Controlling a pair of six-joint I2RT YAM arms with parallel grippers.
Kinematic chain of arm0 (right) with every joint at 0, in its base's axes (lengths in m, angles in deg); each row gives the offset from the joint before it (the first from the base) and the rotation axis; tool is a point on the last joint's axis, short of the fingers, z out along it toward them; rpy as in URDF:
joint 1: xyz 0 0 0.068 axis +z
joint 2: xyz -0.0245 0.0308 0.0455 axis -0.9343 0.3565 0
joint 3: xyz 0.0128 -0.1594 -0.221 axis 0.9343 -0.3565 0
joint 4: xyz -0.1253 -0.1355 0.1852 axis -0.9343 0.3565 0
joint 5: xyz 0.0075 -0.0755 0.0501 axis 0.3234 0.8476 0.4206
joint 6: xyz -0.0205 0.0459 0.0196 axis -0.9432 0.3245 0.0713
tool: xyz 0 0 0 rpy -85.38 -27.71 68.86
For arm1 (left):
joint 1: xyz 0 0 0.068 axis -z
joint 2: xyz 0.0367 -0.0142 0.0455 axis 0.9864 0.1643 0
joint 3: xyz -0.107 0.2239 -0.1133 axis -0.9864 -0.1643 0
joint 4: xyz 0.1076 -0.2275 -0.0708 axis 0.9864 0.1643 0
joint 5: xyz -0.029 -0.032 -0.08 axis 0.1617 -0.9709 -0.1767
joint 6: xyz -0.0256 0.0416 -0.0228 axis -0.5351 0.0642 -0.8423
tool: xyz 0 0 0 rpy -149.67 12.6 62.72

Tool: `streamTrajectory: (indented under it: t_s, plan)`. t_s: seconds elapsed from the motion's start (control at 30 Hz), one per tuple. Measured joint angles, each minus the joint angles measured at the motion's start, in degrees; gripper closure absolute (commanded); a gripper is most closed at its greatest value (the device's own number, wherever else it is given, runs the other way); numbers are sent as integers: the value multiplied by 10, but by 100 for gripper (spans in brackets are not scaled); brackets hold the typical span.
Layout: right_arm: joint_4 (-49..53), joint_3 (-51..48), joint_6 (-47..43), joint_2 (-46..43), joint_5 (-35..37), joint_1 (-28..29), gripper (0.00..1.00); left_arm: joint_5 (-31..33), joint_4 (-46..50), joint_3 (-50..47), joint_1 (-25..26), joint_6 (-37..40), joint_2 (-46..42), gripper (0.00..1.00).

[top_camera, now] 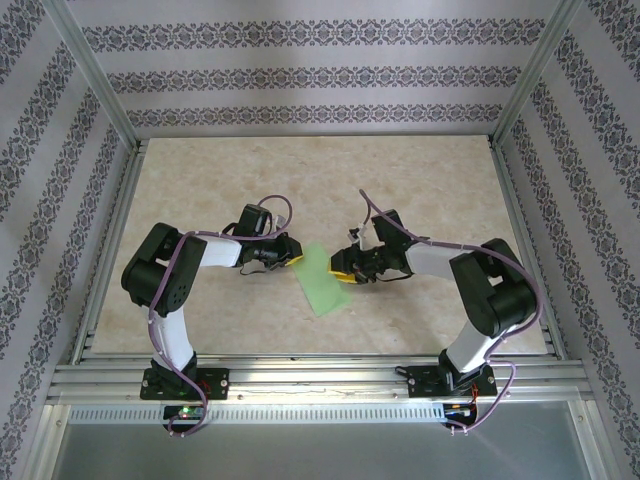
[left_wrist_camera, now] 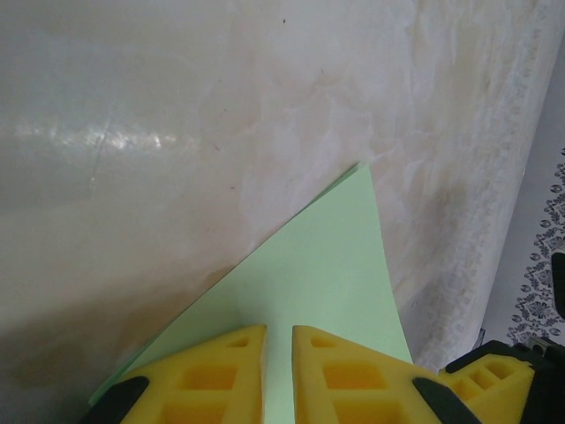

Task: Fold a paper plane with a square sheet of paper (pick it up from the middle)
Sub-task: Fold the triangle a second time at the center of the table.

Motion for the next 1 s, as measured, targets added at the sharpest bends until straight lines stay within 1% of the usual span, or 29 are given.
streamTrajectory:
  t_s: [0.23, 0.33, 0.5, 0.6, 0.67, 0.77, 0.9, 1.0]
  plan:
    - [10, 5, -2, 27, -3, -4, 62, -2, 2, 0, 0, 1, 0, 85]
    - [15, 5, 0, 28, -2, -8, 65, -3, 5, 2, 0, 2, 0, 85]
    - [15, 11, 1, 37, -3, -11, 75, -6, 13, 5, 0, 6, 0, 84]
    - [12, 17, 4, 52, -5, -11, 79, -10, 17, 8, 0, 13, 0, 81]
    - [11, 21, 4, 60, -5, -11, 86, -15, 19, 9, 0, 15, 0, 79]
    - [12, 26, 5, 68, -5, -11, 94, -19, 21, 10, 0, 21, -1, 71]
    - [11, 26, 18, 68, 5, -11, 99, -17, 35, 10, 0, 30, -31, 58]
    - [7, 23, 42, 64, 28, -11, 100, -8, 43, 10, 0, 34, -82, 56]
